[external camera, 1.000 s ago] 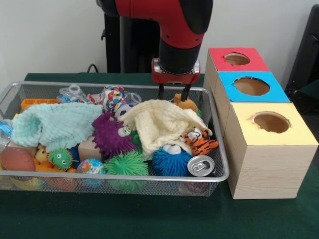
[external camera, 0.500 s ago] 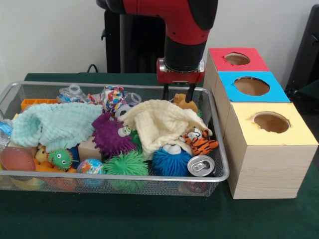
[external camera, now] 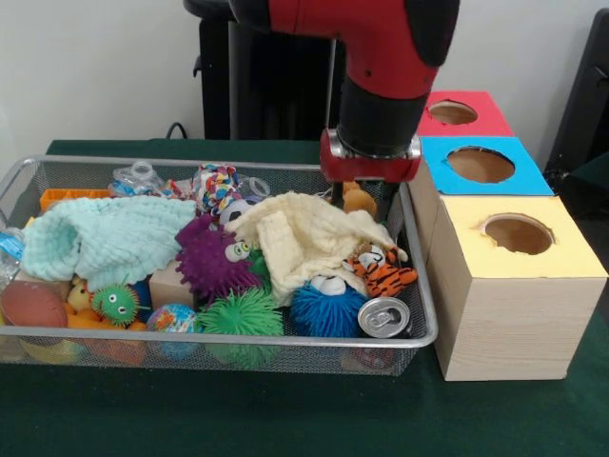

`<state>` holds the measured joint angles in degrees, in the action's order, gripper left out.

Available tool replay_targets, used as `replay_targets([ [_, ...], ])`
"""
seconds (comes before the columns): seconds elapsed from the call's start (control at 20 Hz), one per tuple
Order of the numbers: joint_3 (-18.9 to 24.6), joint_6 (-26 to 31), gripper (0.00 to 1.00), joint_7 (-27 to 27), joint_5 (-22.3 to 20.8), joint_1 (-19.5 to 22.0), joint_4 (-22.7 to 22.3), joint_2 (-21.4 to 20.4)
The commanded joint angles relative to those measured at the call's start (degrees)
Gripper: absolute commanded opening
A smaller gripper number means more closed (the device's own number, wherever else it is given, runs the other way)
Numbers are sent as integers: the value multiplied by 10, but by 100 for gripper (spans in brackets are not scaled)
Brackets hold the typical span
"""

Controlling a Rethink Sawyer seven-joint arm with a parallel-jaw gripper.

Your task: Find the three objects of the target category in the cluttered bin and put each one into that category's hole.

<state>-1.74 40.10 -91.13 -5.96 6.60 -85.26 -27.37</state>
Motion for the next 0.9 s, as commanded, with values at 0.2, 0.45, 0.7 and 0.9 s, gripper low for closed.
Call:
replay_targets([
  [0.2,37,185,100,-46,12,5,278,149],
  [0.45,54,195,100,-18,5,15,304,156],
  [0.7,56,175,100,-24,8,21,297,164],
  [0.9,50,170,100,-26,4,21,288,154],
])
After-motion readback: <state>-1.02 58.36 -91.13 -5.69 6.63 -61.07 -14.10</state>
